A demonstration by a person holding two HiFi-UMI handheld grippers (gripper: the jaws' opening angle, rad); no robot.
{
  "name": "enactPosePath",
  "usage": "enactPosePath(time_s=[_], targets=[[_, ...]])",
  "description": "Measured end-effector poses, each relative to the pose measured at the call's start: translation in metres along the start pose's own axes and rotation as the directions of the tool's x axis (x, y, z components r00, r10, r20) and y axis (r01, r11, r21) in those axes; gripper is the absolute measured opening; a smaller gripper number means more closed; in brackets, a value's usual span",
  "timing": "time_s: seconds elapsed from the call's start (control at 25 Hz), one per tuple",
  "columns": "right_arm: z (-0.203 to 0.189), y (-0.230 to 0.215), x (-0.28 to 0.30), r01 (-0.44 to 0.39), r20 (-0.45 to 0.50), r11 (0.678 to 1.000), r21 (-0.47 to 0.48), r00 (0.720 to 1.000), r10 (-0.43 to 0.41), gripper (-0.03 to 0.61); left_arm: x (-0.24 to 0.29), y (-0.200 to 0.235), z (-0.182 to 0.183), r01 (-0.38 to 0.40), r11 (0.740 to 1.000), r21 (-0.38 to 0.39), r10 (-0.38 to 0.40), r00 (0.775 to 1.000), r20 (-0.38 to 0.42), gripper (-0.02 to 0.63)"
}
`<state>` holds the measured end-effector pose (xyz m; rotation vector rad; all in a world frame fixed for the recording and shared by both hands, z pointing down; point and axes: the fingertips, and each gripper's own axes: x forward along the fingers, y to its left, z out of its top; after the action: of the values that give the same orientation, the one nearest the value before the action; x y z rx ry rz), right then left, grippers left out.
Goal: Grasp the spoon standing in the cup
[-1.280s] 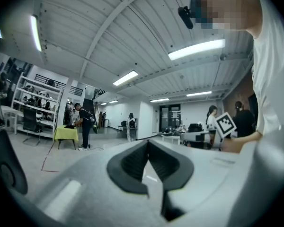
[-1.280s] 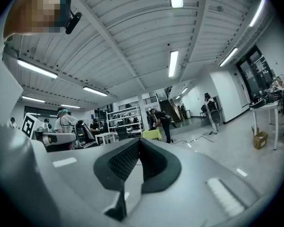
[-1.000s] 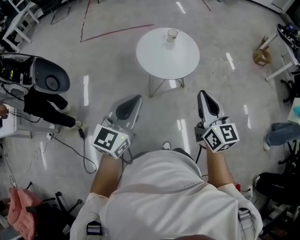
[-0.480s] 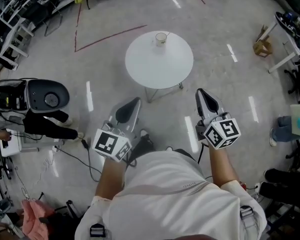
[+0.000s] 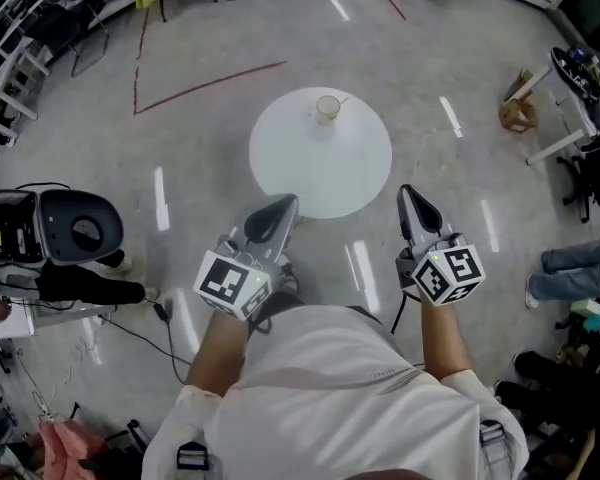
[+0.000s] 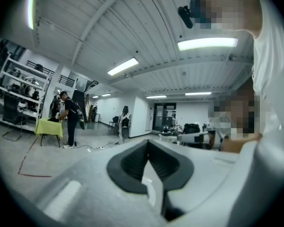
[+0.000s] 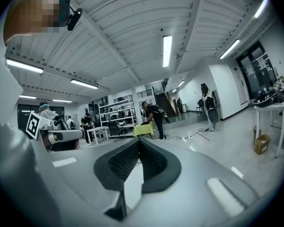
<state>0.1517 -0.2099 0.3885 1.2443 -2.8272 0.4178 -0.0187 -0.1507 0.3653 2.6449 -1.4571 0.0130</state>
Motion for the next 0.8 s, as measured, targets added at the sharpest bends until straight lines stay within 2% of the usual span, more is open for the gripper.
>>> enactPosePath(time_s=[0.2,0.44,0.64,0.8], targets=[[0.02,0.011,0.093,0.02,-0.017,0.999,-0.025,1.0,-0.02,0.005,0.022,0.093,0.017,0.026,1.0,-0.002,-0.026,1.0,-0.003,0.003],[0.022,-0.003,0.172,0.068,-0.044,0.997,-0.023,0.997,-0.069,0.005,0.049,0.181,0.017,0.039,0.999,-0.019,-0.039,0.999,-0.011,0.003],[0.012,-0.026,0.21,0.078,-0.097,0.997,0.001,0.992,-0.077,0.005,0.077,0.214,0.011,0.035,0.999,-0.038,-0.036,0.999,-0.027,0.003],[0.007,-0.077,0.231,0.055,-0.136,0.997,0.046,0.99,-0.048,0.005,0.125,0.215,0.004,0.003,0.999,-0.053,-0.006,0.999,-0.054,0.003]])
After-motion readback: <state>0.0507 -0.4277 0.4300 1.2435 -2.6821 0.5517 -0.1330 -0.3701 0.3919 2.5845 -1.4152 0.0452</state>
